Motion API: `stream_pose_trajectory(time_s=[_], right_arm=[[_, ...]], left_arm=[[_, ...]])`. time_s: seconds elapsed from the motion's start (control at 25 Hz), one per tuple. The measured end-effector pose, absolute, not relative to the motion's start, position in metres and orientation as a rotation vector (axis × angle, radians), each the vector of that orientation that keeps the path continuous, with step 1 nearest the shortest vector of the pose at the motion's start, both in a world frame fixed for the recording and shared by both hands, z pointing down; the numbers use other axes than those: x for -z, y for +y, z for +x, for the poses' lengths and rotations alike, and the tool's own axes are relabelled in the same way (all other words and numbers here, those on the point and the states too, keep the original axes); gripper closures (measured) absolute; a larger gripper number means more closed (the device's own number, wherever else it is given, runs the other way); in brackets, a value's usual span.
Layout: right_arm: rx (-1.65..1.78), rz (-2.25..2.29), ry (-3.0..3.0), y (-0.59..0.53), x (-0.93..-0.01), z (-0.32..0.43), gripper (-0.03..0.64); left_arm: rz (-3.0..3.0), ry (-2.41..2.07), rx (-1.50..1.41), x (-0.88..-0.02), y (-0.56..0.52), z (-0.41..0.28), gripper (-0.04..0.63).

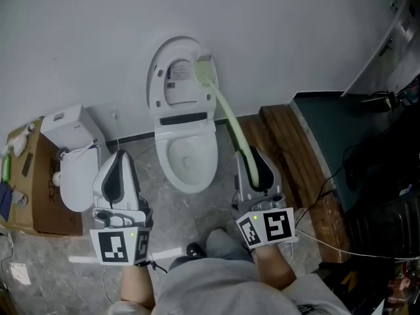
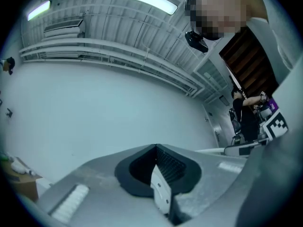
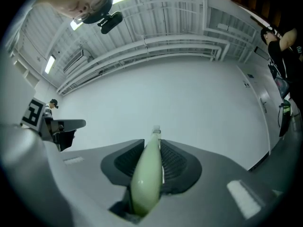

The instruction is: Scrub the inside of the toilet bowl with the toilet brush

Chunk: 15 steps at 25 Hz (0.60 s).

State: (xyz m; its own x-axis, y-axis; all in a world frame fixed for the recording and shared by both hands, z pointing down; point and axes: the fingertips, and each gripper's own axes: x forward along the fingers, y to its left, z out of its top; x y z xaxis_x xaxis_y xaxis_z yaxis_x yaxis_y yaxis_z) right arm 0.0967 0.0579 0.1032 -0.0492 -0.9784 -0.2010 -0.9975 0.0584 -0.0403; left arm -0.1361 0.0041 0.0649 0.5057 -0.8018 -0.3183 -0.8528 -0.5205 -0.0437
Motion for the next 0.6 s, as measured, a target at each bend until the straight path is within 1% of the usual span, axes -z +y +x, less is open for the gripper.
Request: stream_pose_trajectory(time_s=[0.4, 0.6], right_arm=[[-0.087, -2.006, 2.204, -0.015, -0.124, 0.107, 0.512], [-0.046, -1.956, 2.258, -0.065, -0.130, 0.117, 0.512]], left_arm=[[-2.570, 1.459, -0.380, -0.079, -0.065, -0.123, 0.592], [-2.586, 1.442, -0.437, -0.071, -0.103, -0.101, 0.592]])
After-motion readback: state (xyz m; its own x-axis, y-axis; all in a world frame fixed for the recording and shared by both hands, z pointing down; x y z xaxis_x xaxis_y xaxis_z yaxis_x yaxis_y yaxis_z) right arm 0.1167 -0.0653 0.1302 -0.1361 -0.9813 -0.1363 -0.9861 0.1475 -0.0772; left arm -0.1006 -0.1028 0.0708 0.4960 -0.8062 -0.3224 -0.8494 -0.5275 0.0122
